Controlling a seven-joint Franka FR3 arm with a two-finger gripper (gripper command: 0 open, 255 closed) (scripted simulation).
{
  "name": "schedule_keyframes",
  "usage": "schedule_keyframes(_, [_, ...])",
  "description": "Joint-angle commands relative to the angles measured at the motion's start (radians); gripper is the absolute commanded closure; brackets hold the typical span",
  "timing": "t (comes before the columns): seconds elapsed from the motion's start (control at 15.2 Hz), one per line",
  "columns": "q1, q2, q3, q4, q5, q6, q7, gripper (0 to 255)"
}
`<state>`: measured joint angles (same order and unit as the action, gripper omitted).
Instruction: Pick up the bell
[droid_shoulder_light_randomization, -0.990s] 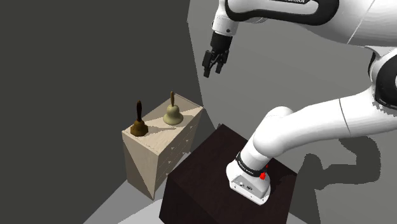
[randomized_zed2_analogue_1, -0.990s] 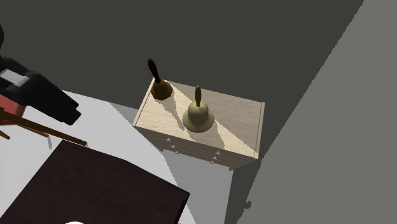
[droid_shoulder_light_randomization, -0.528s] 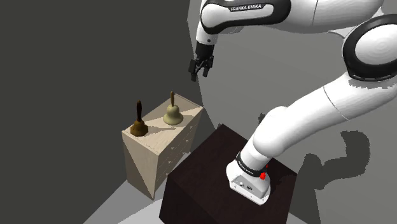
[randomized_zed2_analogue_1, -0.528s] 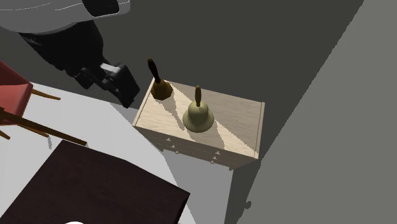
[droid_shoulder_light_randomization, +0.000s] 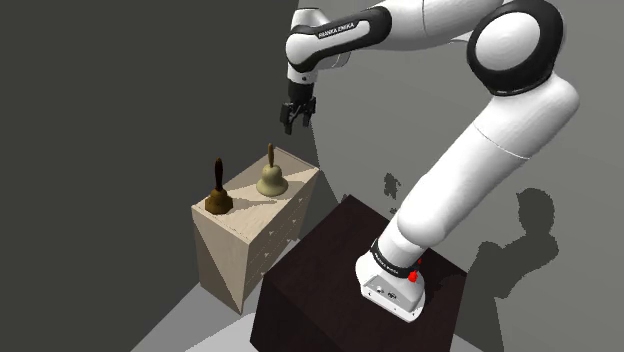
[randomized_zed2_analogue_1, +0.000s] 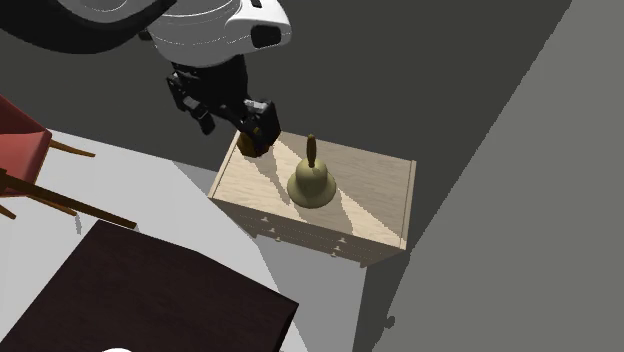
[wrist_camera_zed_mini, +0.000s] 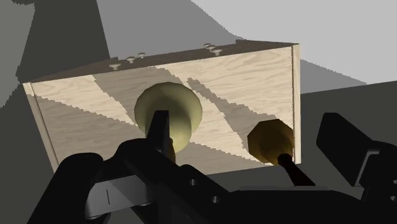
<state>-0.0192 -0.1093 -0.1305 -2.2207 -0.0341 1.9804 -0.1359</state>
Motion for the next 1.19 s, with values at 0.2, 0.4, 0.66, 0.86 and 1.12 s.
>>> schedule_keyframes(0.2, [-0.007, 0.214, -0.008, 0.134, 0.003, 0.061, -0.022, 0])
schedule_keyframes(0.4, [-0.014, 0.336, -0.011, 0.224, 0.005, 0.082, -0.035, 0])
schedule_keyframes(0.66, [-0.026, 0.499, -0.012, 0.363, 0.008, 0.092, -0.049, 0])
schedule_keyframes(0.86, [-0.037, 0.624, -0.012, 0.484, 0.01, 0.086, -0.058, 0])
schedule_keyframes(1.12, [-0.045, 0.718, -0.011, 0.573, 0.011, 0.084, -0.063, 0])
